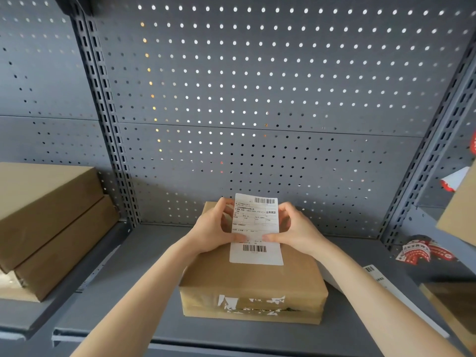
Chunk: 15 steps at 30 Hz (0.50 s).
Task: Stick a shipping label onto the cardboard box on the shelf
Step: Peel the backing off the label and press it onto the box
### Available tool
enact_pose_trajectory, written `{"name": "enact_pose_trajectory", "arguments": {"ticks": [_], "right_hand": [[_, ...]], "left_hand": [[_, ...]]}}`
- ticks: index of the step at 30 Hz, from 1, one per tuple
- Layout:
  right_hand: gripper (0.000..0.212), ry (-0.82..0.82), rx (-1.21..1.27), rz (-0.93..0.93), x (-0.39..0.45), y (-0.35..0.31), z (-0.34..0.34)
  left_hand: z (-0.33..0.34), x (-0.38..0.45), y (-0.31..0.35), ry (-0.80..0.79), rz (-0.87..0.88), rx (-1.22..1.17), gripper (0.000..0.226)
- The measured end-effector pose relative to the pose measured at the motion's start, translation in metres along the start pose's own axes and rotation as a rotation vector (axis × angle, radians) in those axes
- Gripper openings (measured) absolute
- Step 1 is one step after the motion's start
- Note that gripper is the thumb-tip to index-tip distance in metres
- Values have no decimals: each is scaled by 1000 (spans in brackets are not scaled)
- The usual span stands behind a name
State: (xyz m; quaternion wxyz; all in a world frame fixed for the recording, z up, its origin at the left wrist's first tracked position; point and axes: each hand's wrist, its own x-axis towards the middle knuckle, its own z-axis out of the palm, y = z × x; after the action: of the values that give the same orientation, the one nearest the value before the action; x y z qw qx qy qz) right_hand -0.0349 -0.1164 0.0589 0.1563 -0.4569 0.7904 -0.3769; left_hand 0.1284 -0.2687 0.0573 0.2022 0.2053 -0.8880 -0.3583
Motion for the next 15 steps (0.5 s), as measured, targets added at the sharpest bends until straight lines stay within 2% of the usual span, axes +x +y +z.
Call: {"name": "enact_pose_trajectory", "arguments": {"ticks": [10, 13, 15], "right_hand": [[69, -29, 5, -25, 18, 7, 0], [63, -23, -1, -62, 24, 7, -1], [57, -12, 4, -83, 29, 6, -1]], "left_hand": [[-1, 22, -2, -76, 34, 34, 78], [-1, 27, -3, -61, 27, 35, 79], [0, 31, -4, -15, 14, 65, 71]]}}
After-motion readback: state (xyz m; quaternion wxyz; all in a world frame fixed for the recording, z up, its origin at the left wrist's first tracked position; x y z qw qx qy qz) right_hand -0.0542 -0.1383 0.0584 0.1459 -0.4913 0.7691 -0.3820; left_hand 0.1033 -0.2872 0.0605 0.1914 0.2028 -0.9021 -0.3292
